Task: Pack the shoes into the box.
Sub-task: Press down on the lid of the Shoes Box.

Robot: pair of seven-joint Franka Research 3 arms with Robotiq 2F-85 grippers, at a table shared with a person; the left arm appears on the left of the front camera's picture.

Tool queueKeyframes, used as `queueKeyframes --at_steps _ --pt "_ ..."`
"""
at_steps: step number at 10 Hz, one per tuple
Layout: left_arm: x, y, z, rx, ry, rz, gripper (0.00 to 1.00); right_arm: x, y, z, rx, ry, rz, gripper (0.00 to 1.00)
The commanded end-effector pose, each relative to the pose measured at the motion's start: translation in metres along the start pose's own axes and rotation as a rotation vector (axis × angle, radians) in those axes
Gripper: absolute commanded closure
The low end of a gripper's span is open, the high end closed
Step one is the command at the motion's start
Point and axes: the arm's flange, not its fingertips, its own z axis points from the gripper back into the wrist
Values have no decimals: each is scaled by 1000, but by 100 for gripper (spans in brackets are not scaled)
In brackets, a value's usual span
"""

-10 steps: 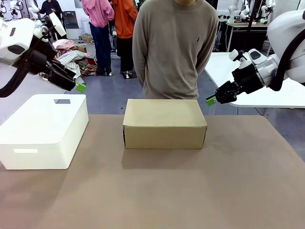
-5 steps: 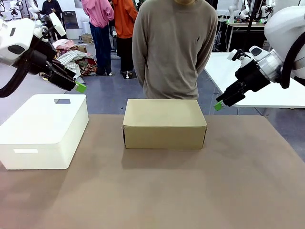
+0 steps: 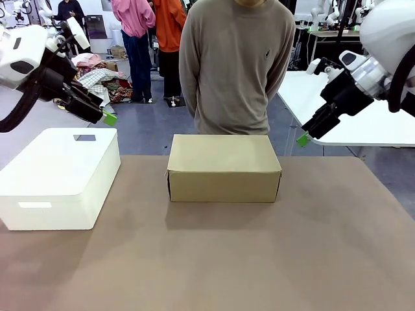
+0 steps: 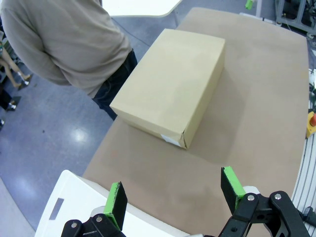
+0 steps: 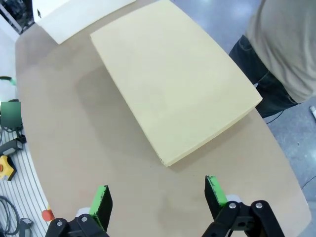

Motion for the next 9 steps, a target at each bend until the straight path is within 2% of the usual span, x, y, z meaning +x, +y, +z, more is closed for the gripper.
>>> queueKeyframes --at_steps 1,2,5,6,9 --pt "-1 1 0 -16 -14 -8 0 -3 10 6 -13 21 14 0" --pt "-1 1 0 -16 -14 -8 0 -6 11 4 -13 26 49 0" --pt "0 0 0 0 0 0 0 2 3 5 -5 -2 11 0" --pt "12 -4 4 -15 31 5 19 2 3 5 -5 -2 11 0" --pt "49 -5 -13 -49 45 44 77 2 3 5 -5 -2 11 0"
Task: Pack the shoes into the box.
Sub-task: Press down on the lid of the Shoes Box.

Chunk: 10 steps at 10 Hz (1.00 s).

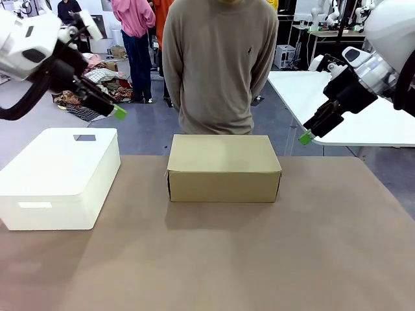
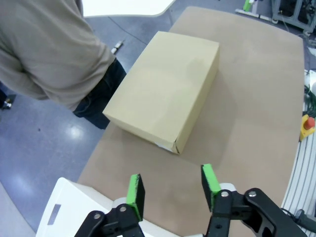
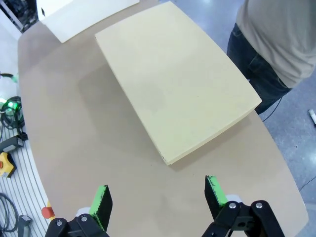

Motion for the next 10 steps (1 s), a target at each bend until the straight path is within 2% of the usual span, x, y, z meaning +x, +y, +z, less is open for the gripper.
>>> queueKeyframes --at_steps 1,2,7,9,10 --pt "23 8 -12 -21 13 54 97 2 0 -1 -5 0 -7 0" --pt "30 10 -18 -25 17 69 100 2 0 -1 -5 0 -7 0" --pt "46 22 -50 -97 35 172 100 2 0 -1 -5 0 -7 0" --pt "39 25 -47 -119 48 167 100 2 0 -1 -5 0 -7 0" --pt "42 20 -53 -83 39 158 100 2 0 -1 -5 0 -7 0"
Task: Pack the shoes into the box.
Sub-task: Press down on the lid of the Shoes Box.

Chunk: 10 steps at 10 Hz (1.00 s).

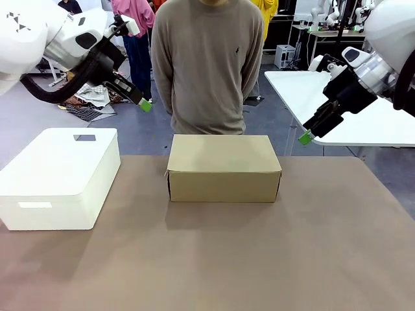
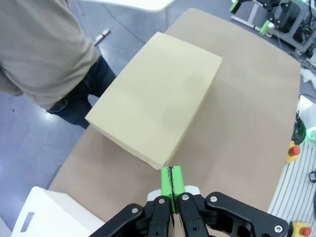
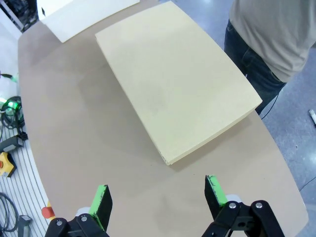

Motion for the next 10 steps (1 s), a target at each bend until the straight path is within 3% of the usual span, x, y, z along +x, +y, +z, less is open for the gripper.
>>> queueKeyframes --at_steps 1,5,10 --pt "2 -3 0 3 -13 -14 100 0 0 0 0 0 0 0" --pt "9 -3 -7 -8 7 10 100 23 34 48 -144 46 -54 0" --pt "69 4 -78 -32 -45 56 100 28 69 77 -263 66 -94 0"
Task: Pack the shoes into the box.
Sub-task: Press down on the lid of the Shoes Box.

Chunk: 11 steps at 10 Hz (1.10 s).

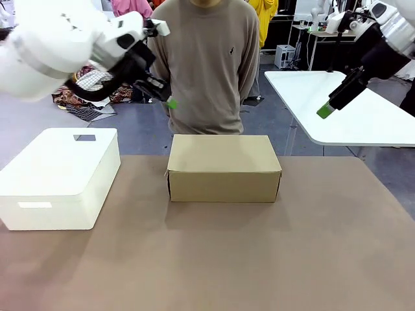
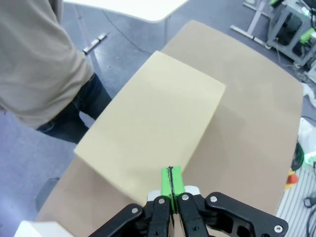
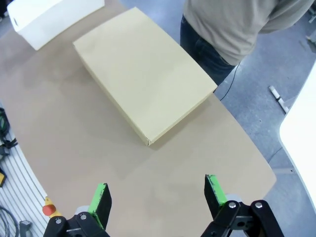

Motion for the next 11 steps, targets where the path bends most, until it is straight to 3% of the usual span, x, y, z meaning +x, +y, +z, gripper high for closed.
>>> queueKeyframes --at_steps 1,6,9,11 --pt "23 8 -28 0 0 1 100 0 -6 -4 12 -4 5 0" --pt "67 18 -102 -6 236 -35 100 0 -6 -4 12 -4 5 0" --pt "74 23 -111 -37 255 -47 100 0 -6 -4 12 -4 5 0" --pt "59 20 -116 -11 245 -44 100 0 -6 -4 12 -4 5 0"
